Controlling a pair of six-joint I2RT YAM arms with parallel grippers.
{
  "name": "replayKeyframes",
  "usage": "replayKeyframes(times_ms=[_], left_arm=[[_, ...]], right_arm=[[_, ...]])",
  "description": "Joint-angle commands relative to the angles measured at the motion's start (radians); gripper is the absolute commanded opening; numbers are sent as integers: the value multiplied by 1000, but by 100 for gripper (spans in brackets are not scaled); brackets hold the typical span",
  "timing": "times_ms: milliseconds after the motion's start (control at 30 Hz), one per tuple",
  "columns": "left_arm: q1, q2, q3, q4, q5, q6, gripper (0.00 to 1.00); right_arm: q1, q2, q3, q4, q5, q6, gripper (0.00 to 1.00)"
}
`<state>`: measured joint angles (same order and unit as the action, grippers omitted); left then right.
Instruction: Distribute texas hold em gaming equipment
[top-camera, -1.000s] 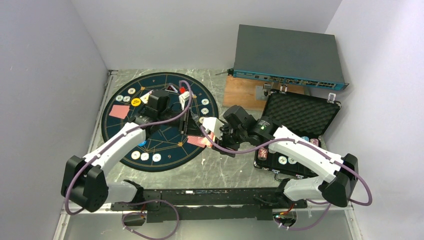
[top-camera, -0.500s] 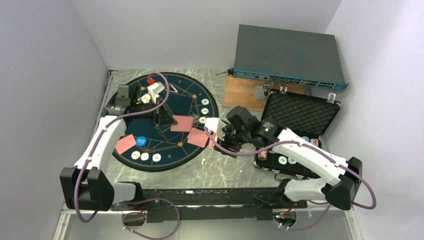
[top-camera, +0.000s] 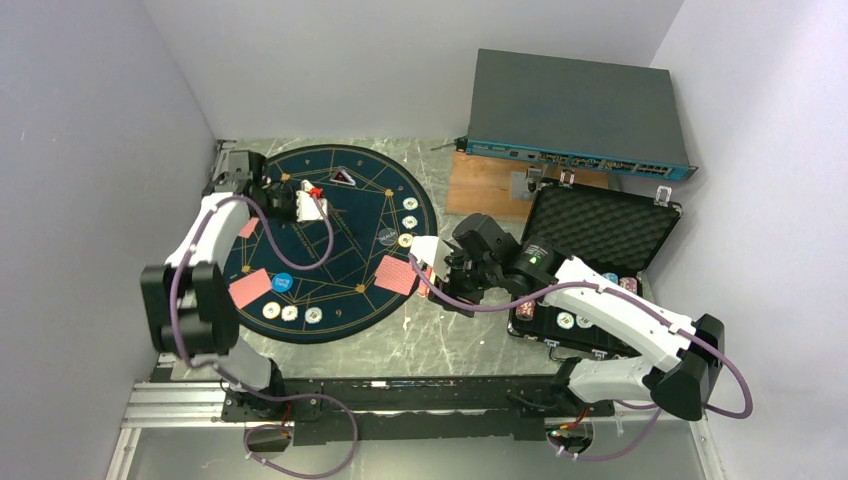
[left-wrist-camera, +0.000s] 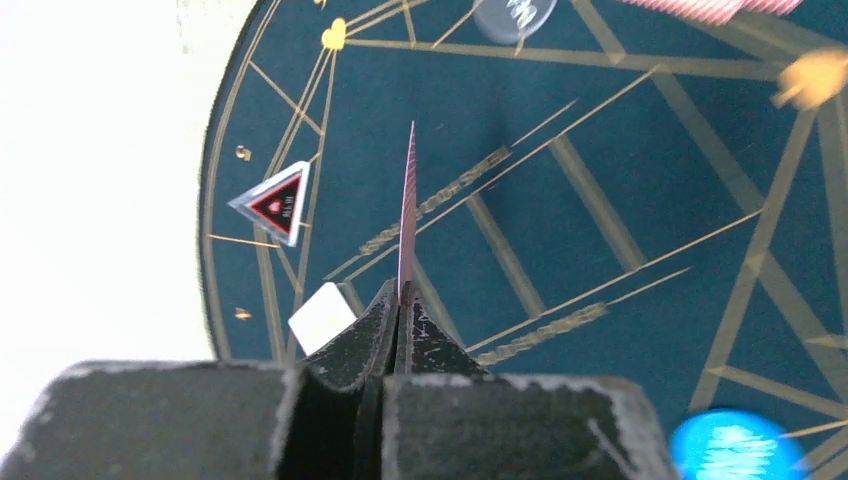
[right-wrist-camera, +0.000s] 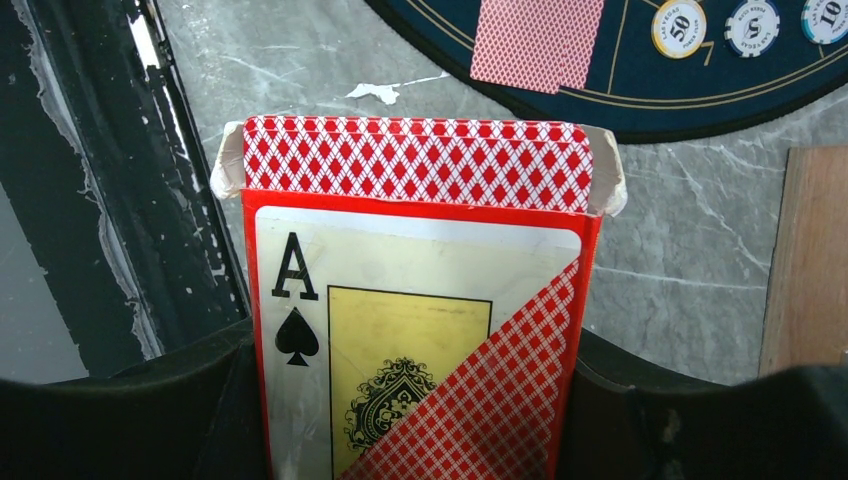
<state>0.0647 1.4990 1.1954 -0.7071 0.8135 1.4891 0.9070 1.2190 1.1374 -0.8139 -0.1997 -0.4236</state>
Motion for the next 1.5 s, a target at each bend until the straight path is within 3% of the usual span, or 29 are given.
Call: replayKeyframes(times_ms=[0,133,367,633,800,1067,1200,1233,1333,1400,1467], left_arm=[[27,180,178,-41,-25,494,0],[32,314,251,-26,-64,661,0],[33,445,291,36,-111,785,0],[63,528,285,0,-223,951,2],[97,545,275,-56,-269,1063,12],[152,510,270,-109,-261,1136,53],[190,430,256,-191,-232,1188,58],[197,402,248,-210,-221,1182,75],[214,299,255,-282,-153,1079,82],[203,222,278,-317,-62,845,91],[169,151,313,-326,-19,513,99]], right_arm=[[4,-9,12,45,-6,10,0],[4,-4,12,45,-2,7,0],[3,0,4,41,0,11,0],[-2,3,0,46,9,9,0],[-3,2,-1,45,15,8,0],[-3,2,-2,48,15,4,0],[-3,-3,-3,49,15,-4,0],[-3,-4,-1,48,17,-5,0],[-3,-11,1,49,18,-6,0],[-3,-15,1,54,19,-4,0],[-3,-16,3,58,19,-1,0]])
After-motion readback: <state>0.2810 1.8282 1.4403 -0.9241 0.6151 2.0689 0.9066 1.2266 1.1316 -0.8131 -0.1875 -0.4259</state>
